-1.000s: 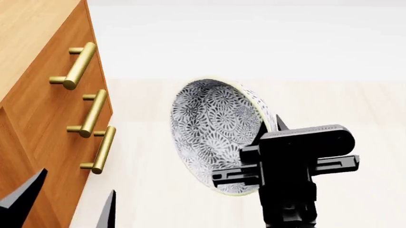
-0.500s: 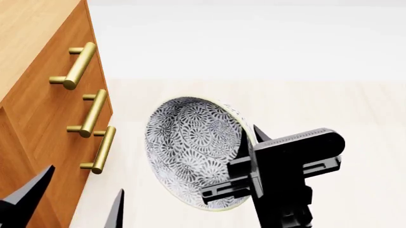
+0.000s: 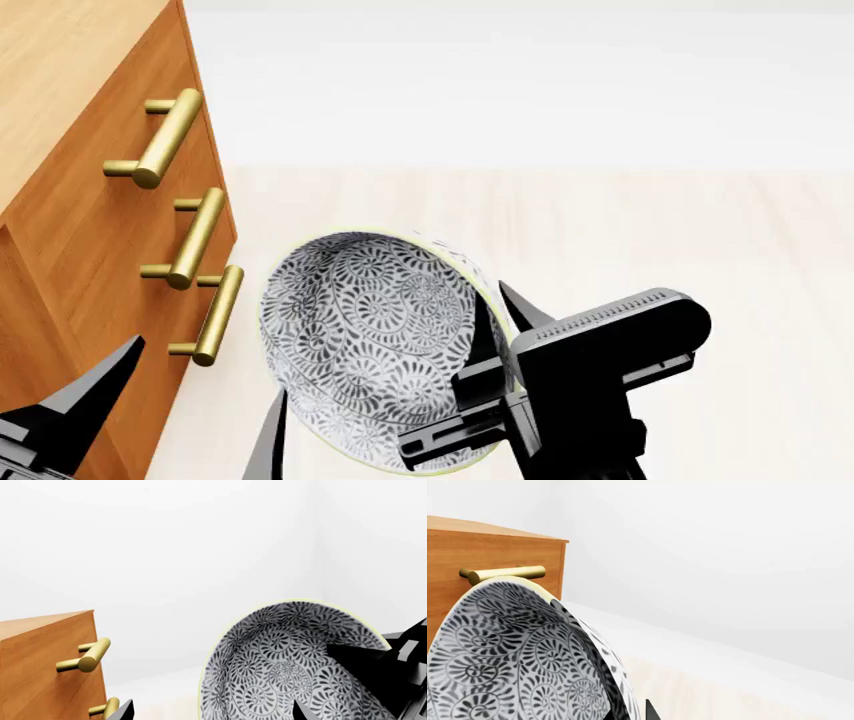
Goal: Put the bowl on top of the cabinet.
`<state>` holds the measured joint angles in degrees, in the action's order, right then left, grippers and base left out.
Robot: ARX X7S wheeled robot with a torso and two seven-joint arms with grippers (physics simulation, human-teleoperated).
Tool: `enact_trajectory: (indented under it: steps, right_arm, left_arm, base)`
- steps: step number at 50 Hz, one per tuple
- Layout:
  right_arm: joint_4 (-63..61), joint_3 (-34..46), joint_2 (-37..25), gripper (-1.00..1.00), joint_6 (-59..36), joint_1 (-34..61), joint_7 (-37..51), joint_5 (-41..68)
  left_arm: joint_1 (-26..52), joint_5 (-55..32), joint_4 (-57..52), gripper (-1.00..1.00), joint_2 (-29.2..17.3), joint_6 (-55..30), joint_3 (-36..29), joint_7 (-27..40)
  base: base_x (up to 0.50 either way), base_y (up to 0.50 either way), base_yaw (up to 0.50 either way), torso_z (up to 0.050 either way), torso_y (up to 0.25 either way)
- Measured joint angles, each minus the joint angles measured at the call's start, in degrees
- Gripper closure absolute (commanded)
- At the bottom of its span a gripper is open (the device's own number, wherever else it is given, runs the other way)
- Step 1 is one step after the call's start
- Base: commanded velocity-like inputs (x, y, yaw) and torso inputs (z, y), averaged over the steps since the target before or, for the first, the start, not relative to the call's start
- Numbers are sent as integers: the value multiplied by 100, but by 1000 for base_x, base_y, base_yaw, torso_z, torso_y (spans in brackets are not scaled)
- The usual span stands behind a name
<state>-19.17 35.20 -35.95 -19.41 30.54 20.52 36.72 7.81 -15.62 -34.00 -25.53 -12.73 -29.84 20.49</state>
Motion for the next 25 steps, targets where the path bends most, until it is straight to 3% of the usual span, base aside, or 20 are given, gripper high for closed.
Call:
enact_trajectory:
  steps: [25]
  right_arm:
    - [-257,66,-111,100,76,-146,26,-80]
  left_arm:
    - [453,-80,820,-100,298,-102,-125,-156]
  base:
    - [0,0,0,1,0]
